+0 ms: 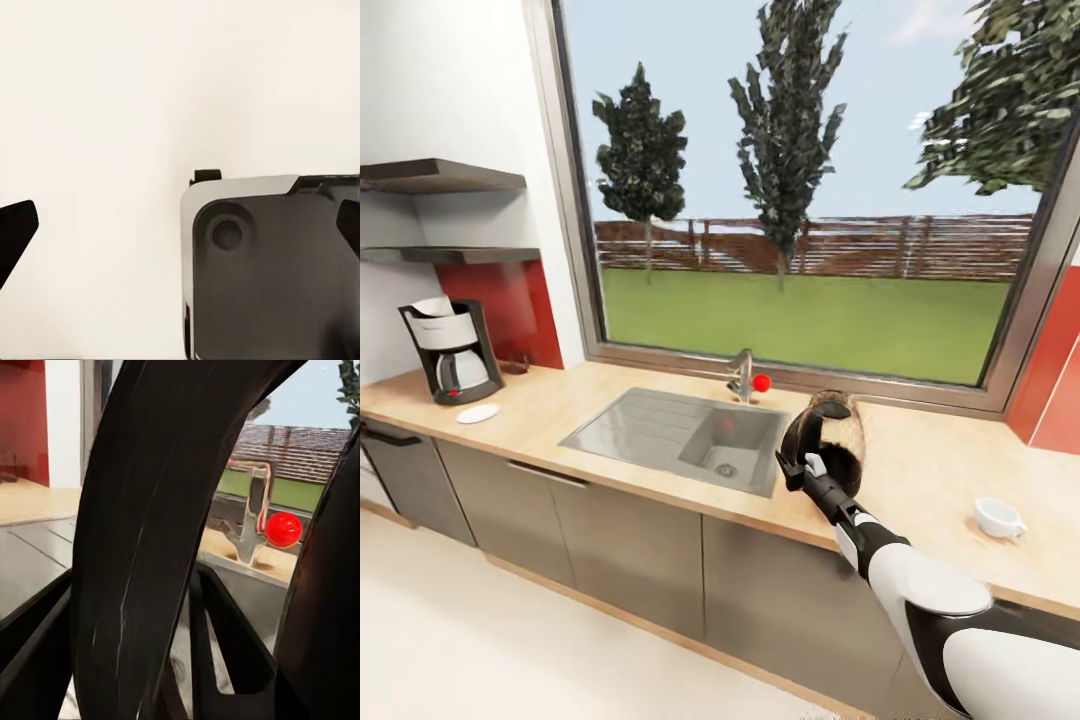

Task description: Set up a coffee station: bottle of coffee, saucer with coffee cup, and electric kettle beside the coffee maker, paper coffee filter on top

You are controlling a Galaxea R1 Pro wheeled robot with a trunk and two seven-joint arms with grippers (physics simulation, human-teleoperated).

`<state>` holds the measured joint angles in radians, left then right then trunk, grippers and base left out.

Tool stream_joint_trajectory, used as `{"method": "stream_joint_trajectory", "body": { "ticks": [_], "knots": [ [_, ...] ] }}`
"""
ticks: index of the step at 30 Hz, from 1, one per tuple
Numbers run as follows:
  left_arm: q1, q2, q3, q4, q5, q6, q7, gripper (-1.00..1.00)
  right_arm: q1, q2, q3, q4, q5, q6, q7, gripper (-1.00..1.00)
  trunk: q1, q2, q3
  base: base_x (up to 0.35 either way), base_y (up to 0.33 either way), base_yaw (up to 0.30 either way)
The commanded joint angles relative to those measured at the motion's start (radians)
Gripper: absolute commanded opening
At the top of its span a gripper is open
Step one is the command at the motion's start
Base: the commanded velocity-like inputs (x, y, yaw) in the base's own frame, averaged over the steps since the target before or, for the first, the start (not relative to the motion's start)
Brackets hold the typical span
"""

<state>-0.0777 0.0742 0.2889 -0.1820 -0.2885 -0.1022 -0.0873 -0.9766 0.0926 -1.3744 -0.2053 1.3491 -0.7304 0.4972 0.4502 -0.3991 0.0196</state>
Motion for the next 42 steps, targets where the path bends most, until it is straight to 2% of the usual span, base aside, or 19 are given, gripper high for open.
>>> {"method": "stream_joint_trajectory", "body": {
  "ticks": [1,8,16,25,27,28,34,42],
  "knots": [
    [-0.001,0.0,0.009,0.001,-0.009,-0.004,-0.005,1.0,-0.001,0.001,-0.008,-0.004,-0.002,-0.001,0.009,-1.0,0.0,-0.001,0.001,-0.336,0.0,0.224],
    [-0.001,0.0,0.009,0.001,-0.008,-0.004,-0.005,1.0,-0.001,0.001,-0.008,-0.004,-0.002,-0.001,0.009,-1.0,0.0,-0.001,0.007,-0.319,0.026,0.224],
    [-0.001,0.0,0.009,0.001,-0.008,-0.004,-0.005,1.0,-0.001,0.001,-0.008,-0.005,-0.002,-0.001,0.01,-1.0,0.0,-0.001,0.015,-0.233,0.206,0.222],
    [-0.001,-0.001,0.011,0.001,-0.009,-0.004,-0.005,1.0,-0.004,0.01,-0.005,-0.003,-0.001,0.015,0.009,-1.0,0.0,-0.001,0.017,-0.138,0.144,0.039],
    [-0.001,0.0,0.011,0.001,-0.009,-0.004,-0.005,1.0,-0.049,0.024,-0.005,-0.001,-0.001,0.105,0.01,-1.0,0.0,-0.001,0.017,-0.008,0.008,0.001],
    [-0.001,0.0,0.011,0.001,-0.009,-0.004,-0.005,1.0,-0.064,0.028,-0.005,0.0,-0.002,0.127,0.011,-1.0,0.0,-0.001,0.017,-0.003,0.003,0.0],
    [-0.001,0.0,0.012,0.001,-0.009,-0.004,-0.005,1.0,-0.107,0.081,-0.004,0.003,-0.001,0.164,0.011,-1.0,0.0,-0.001,0.017,-0.001,0.0,0.0],
    [-0.001,0.001,0.013,0.0,-0.009,-0.004,-0.005,1.0,-0.157,0.082,-0.003,0.006,0.001,0.185,0.011,-1.0,0.0,-0.001,0.017,0.061,0.033,0.0]
  ]
}}
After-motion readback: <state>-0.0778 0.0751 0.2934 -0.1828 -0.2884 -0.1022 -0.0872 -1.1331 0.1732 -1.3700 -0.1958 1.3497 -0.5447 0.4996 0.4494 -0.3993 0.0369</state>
